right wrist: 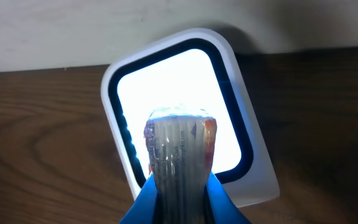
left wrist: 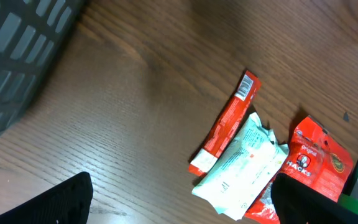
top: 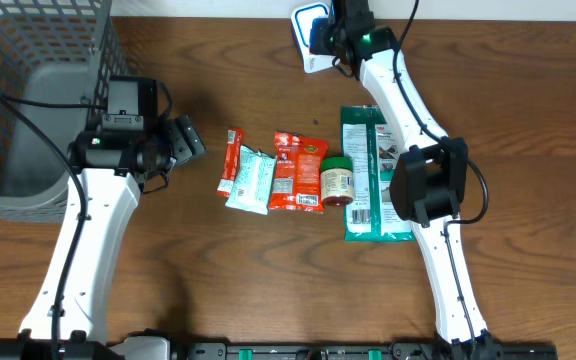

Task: Scan the item barcode
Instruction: 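Raise the Kleenex pack to the white scanner with the right gripper, then carry the Kleenex pack to the right edge and release it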

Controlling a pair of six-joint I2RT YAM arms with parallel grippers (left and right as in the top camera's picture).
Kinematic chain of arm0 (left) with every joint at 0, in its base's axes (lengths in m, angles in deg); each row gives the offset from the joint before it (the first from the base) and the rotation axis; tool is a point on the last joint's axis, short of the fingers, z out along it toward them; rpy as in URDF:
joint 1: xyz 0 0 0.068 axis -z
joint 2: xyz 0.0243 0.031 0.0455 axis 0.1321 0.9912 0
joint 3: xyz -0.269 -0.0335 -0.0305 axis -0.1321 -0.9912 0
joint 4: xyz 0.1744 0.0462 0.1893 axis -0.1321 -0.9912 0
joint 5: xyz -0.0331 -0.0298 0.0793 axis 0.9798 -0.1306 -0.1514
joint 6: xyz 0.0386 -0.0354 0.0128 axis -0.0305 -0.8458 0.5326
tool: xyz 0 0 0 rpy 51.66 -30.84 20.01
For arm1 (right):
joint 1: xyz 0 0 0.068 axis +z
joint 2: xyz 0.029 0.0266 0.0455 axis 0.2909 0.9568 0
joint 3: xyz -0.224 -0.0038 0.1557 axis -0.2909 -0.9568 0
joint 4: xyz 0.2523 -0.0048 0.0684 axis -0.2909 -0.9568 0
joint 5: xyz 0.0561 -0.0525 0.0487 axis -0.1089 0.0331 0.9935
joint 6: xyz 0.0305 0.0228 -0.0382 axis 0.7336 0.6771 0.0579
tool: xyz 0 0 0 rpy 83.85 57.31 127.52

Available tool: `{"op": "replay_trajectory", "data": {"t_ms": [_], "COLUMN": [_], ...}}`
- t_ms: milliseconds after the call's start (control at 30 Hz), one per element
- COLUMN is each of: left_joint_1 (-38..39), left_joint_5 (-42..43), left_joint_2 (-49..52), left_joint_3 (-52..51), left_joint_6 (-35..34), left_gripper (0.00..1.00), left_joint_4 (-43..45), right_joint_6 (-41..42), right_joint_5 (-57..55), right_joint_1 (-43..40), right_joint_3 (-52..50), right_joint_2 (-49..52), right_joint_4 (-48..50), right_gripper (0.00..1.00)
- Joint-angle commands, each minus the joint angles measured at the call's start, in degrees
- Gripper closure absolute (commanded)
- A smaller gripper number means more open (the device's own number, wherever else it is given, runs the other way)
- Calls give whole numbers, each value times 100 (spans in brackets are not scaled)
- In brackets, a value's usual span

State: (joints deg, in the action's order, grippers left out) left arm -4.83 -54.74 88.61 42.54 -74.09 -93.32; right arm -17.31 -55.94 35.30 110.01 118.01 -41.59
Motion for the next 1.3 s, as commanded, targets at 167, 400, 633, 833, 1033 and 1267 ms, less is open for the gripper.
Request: {"op": "replay_trajectory", "data": {"t_ms": [167,400,633,833,1033,1267], "left_joint_1": [-17,-17,-17,-17,-17,-17], "left_joint_5": [-70,-70,-70,-70,-70,-70], "left_joint_2": [24,22,24,24,22,22], "left_joint_3": [61,61,61,61,61,61], "left_joint_6": [98,98,98,98,98,98], "left_gripper": [8,8,8,8,8,8], "left_joint_4": [-20,-20,-20,-20,-20,-20], "right_joint_6": [140,109,-339,-455,-682,-649], "right_joint_5": [4,15,155,151,-404,-2404], "right_joint_1": [44,11,-96,-197,-361,-680], "right_joint_3": [55,68,70,70,70,52], "right_joint_2": [111,-90,-1025,-2277,-3346,-3613], "right_joint_4": [-11,-87,-691,-2280,-4177,-5816], "right_gripper": [99,99,99,99,99,99]}}
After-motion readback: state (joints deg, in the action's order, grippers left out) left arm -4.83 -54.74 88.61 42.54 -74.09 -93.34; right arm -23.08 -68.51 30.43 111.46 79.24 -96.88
